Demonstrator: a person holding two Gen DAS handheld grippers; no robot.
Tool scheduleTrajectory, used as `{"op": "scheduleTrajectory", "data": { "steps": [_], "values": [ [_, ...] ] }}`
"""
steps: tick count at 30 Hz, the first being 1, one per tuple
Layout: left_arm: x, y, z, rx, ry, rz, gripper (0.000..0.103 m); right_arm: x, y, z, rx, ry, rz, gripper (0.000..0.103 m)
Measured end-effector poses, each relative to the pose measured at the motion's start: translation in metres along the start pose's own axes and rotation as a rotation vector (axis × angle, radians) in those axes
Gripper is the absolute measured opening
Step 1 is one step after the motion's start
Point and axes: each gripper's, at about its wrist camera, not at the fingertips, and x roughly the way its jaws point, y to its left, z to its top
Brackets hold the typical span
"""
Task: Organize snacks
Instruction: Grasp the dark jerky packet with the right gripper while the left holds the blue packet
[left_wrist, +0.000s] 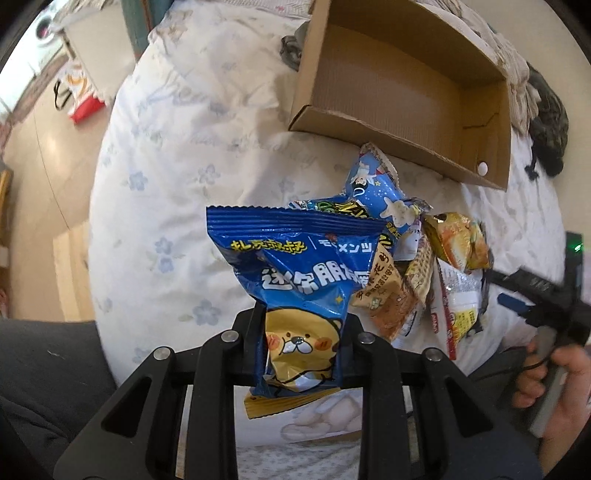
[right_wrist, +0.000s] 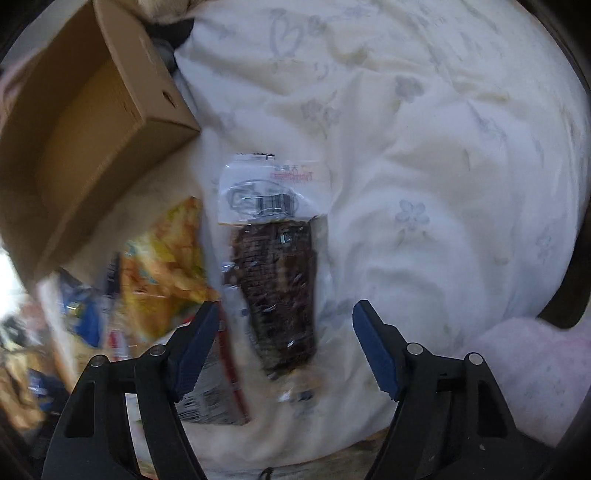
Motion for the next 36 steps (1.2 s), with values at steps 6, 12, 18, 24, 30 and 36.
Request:
{"op": "scheduleTrajectory", "data": {
  "steps": [6,12,18,24,30,36],
  "values": [
    [-0.004,-0.006,0.007,0.011,-0.028,-0.037,0.023,0.026,0.001,0.009,-0.037,0.042,-0.041,0.076],
    [-0.007,-0.007,0.007,0.003,-0.021,-0.076,0.023,0.017,0.009,0.007,-0.099,0.000,-0.054,0.057],
    [-0.012,-0.007,0.008,-0.002,-0.034,-0.091,0.023,-0.006,0.002,-0.006,-0.083,-0.044,0.036,0.023],
    [-0.011,-0.006,0.006,-0.005,-0.038,-0.074,0.023,-0.029,-0.002,-0.014,-0.080,-0.099,0.038,0.014],
    [-0.010,-0.003,0.004,-0.008,-0.046,-0.043,0.023,-0.051,-0.017,-0.014,-0.022,-0.189,0.066,0.007],
    [-0.014,-0.005,0.004,0.010,-0.092,-0.013,0.023,-0.093,-0.012,-0.028,-0.035,-0.268,0.163,0.007]
  ]
}}
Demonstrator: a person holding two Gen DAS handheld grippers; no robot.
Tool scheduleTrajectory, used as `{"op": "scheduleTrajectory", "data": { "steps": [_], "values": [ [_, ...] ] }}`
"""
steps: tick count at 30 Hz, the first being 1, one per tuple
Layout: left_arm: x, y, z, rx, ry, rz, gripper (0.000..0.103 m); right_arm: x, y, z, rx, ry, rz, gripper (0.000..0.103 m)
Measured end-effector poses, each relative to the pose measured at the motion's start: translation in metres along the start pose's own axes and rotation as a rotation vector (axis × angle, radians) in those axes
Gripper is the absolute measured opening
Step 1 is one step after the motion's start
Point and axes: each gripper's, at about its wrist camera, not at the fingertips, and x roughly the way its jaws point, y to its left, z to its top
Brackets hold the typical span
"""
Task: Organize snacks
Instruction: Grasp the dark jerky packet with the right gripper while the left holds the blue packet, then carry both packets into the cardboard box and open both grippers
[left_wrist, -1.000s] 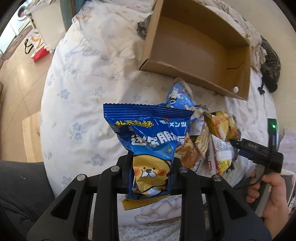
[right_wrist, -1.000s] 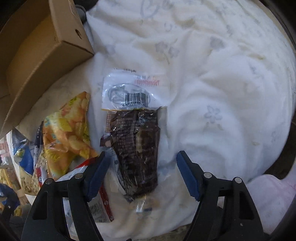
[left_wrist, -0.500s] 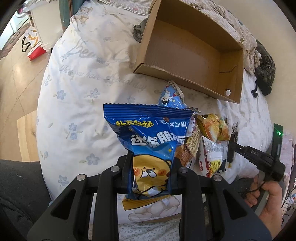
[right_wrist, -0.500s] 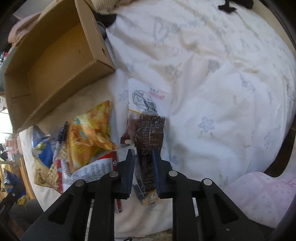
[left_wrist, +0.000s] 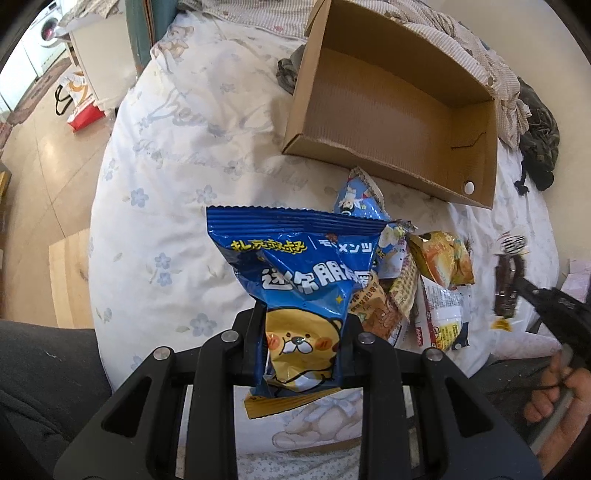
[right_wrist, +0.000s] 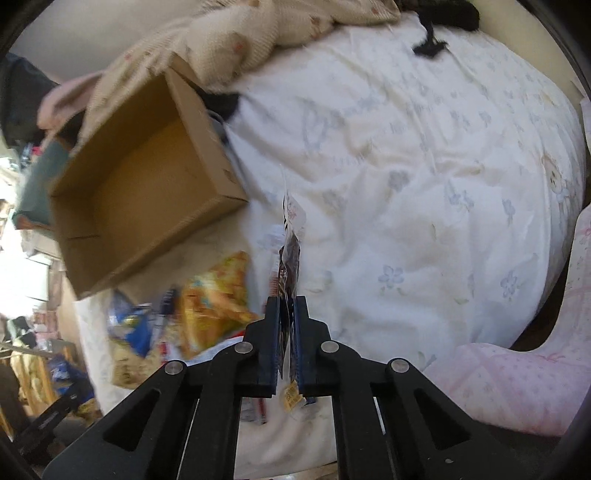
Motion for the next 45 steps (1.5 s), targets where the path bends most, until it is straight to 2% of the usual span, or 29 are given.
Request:
{"op": "scheduleTrajectory", "data": {
  "steps": [5,10,18,24,30,35,37,45],
  "values": [
    [-0.015,-0.008,0.007,0.041,-0.074,0.023,0.023,-0.026,0.022,-0.001,-0.058,-0.076,0.111,0.007],
    [-0.036,-0.020,0.028,0.061,-0.150,0.027,0.023,-0.043,0.041,0.017,-0.104,-0.118,0.205,0.007],
    [-0.050,-0.049,0.086,0.129,-0.213,0.049,0.023,-0.033,0.083,0.054,-0.162,-0.146,0.278,0.007],
    [-0.038,-0.077,0.120,0.213,-0.231,0.075,0.023,-0.008,0.107,0.084,-0.167,-0.146,0.318,0.007],
    [-0.014,-0.092,0.139,0.242,-0.233,0.090,0.023,0.030,0.127,0.106,-0.203,-0.121,0.287,0.007],
    [0.012,-0.093,0.139,0.267,-0.230,0.100,0.023,0.061,0.124,0.109,-0.224,-0.132,0.233,0.007],
    [0.024,-0.093,0.142,0.263,-0.210,0.097,0.023,0.074,0.119,0.110,-0.206,-0.110,0.204,0.007],
    [0.043,-0.089,0.145,0.241,-0.191,0.111,0.023,0.089,0.123,0.112,-0.261,-0.113,0.103,0.007]
  ]
}}
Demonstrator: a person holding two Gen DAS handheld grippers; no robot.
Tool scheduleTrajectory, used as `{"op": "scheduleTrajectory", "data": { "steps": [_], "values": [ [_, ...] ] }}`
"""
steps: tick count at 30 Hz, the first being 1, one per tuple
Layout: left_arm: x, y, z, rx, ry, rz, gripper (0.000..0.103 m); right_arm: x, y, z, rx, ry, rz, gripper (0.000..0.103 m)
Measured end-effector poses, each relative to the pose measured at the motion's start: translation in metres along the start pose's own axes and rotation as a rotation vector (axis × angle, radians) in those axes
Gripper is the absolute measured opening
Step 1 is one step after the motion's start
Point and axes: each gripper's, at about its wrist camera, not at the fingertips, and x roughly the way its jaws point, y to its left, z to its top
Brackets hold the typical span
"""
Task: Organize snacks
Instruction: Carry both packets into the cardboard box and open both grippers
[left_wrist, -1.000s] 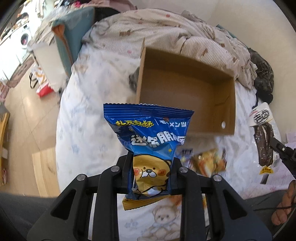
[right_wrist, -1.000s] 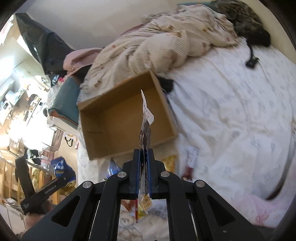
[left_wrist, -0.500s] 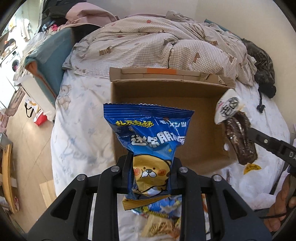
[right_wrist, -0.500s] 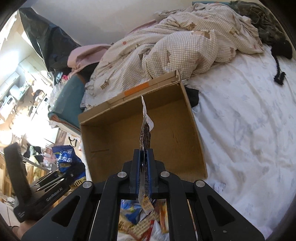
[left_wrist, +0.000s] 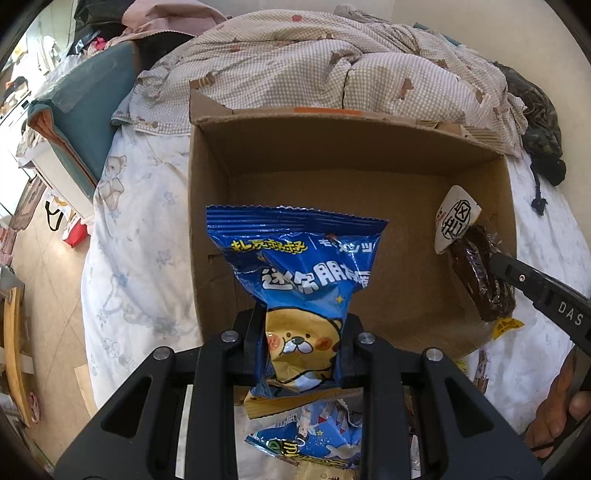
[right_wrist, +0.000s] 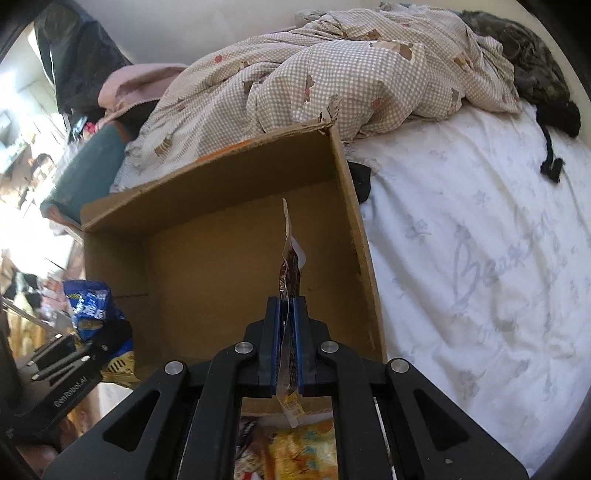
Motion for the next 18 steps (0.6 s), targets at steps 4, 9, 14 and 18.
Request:
{"op": "scheduleTrajectory", "data": {
  "steps": [4,9,14,18],
  "values": [
    [0.007,0.002,-0.001,-0.014,0.025,-0.003,0.024,0.010,0.000,0.001,0.002,0.042,-0.019,0.007],
    [0.004,-0.001,-0.001,-0.003,0.012,-0.008,0.024,0.012,0.004,0.000,0.004,0.044,-0.008,0.007],
    [0.001,-0.002,-0.003,0.004,0.011,-0.015,0.032,0.014,0.002,0.000,0.051,0.062,0.065,0.012],
    [-0.005,0.000,-0.003,-0.004,-0.010,-0.028,0.069,0.013,0.004,0.000,0.072,0.068,0.109,0.019]
  ]
}}
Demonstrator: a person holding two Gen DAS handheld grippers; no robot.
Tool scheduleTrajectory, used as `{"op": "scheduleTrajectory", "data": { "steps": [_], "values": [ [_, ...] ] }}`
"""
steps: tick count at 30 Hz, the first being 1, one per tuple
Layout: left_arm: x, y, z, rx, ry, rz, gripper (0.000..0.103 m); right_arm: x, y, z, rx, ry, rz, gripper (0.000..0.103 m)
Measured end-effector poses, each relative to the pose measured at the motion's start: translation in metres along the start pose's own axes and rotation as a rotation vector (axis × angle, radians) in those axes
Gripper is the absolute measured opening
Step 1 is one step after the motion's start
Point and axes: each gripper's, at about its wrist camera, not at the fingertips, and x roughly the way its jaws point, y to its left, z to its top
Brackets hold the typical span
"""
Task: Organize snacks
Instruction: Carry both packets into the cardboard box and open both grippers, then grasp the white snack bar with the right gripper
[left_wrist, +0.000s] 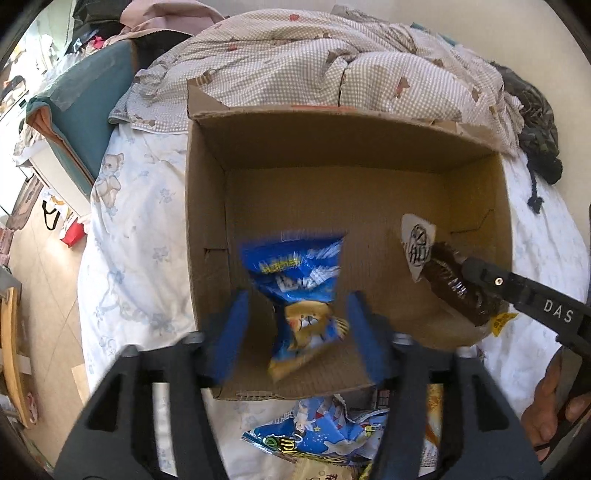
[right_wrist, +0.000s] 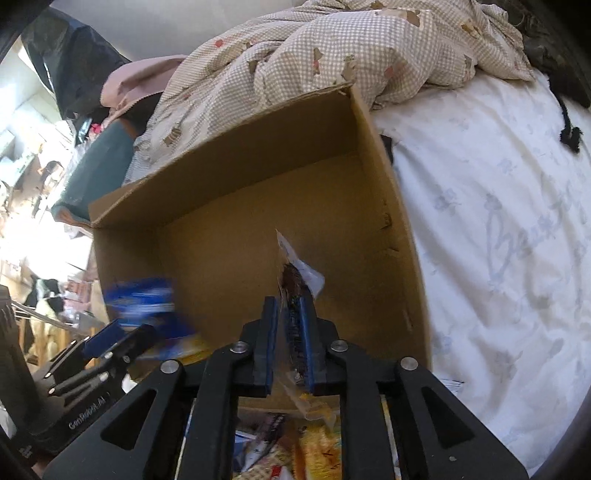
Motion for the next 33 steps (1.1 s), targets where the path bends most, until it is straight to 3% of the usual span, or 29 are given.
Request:
{"op": "scheduleTrajectory", "data": {
  "steps": [1,2,4,12,18,26,33],
  "values": [
    [-0.002,0.000,0.001,-0.006,-0.009,-0.004,0.074,-0.001,0.002,0.000,-0.005,-0.005,-0.005,0.029],
    [-0.004,0.001,0.001,-0.010,-0.017,-0.006,0.082,-0.002,0.003,0.000,-0.008,-0.012,-0.007,0.052],
    [-0.007,0.001,0.003,-0.016,-0.028,-0.014,0.089,-0.008,0.004,0.000,-0.001,-0.044,-0.011,0.080],
    [-0.011,0.006,0.003,-0.033,-0.052,-0.013,0.089,-0.016,0.008,0.003,-0.025,-0.073,-0.002,0.082],
    [-0.030,-0.004,-0.002,0.055,-0.115,0.028,0.089,-0.028,0.010,0.001,-0.041,-0.086,0.001,0.082],
    [-0.059,0.000,-0.012,0.060,-0.166,-0.004,0.089,-0.060,0.015,-0.021,-0.070,-0.087,0.002,0.082],
    [-0.081,0.015,-0.028,0.003,-0.169,-0.055,0.089,-0.091,0.014,-0.045,-0.080,-0.133,0.006,0.082]
  ]
}}
